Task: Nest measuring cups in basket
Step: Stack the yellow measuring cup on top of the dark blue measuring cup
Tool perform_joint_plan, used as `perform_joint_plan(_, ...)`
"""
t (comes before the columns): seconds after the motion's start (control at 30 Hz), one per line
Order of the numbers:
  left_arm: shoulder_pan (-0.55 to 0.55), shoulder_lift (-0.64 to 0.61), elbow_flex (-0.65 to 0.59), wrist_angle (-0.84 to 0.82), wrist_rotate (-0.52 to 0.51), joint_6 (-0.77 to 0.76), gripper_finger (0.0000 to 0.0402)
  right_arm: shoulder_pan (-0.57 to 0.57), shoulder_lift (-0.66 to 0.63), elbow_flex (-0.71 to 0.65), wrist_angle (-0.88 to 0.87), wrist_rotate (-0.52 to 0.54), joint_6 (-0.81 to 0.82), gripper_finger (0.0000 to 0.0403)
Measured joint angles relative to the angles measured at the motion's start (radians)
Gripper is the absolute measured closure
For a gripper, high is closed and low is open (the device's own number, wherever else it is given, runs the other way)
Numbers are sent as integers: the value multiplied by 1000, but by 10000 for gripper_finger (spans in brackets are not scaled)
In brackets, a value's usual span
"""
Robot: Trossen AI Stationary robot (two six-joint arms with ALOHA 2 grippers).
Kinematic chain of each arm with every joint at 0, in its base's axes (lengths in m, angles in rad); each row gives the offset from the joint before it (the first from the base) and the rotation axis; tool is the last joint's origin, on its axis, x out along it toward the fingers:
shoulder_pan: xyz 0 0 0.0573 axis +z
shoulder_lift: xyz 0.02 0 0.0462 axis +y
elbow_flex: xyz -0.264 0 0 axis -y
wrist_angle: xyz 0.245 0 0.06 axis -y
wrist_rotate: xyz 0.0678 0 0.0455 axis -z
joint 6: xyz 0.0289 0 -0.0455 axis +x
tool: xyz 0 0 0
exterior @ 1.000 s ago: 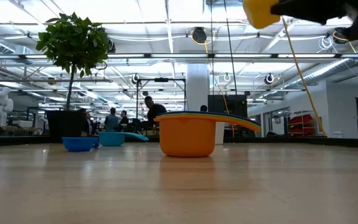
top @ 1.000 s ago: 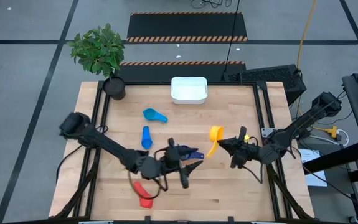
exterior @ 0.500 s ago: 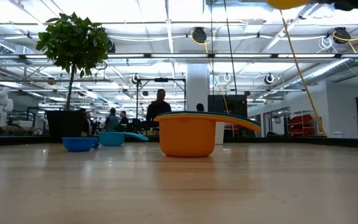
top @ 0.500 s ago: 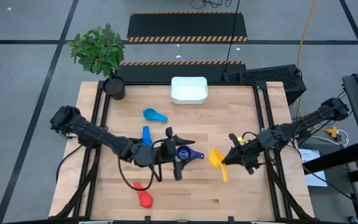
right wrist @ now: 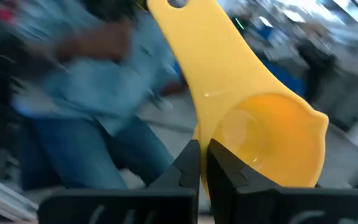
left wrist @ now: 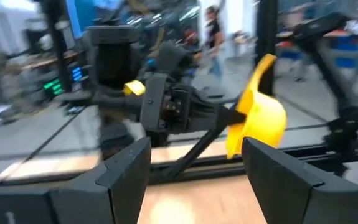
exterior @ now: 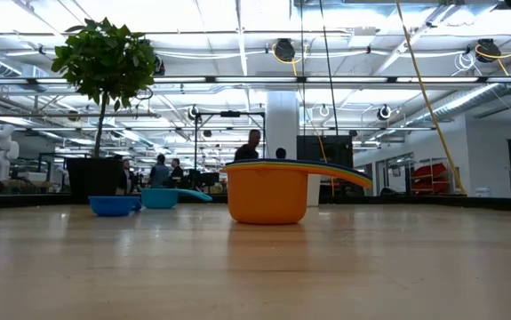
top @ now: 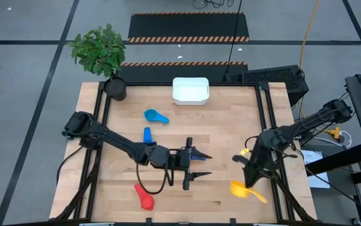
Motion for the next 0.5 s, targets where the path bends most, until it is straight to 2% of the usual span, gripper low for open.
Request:
perform_joint_plan(0.1,19,33,0,86,88,-8,147,0,54,0,120,-150,27,401)
perform_joint_plan(0.23,38,72,0,180,163,-19,147,0,148,0,268,-267,64,401)
perform_joint_plan(0.5,34,75,0,177,235,-13,147,-44,295,0,413,-298,89,401)
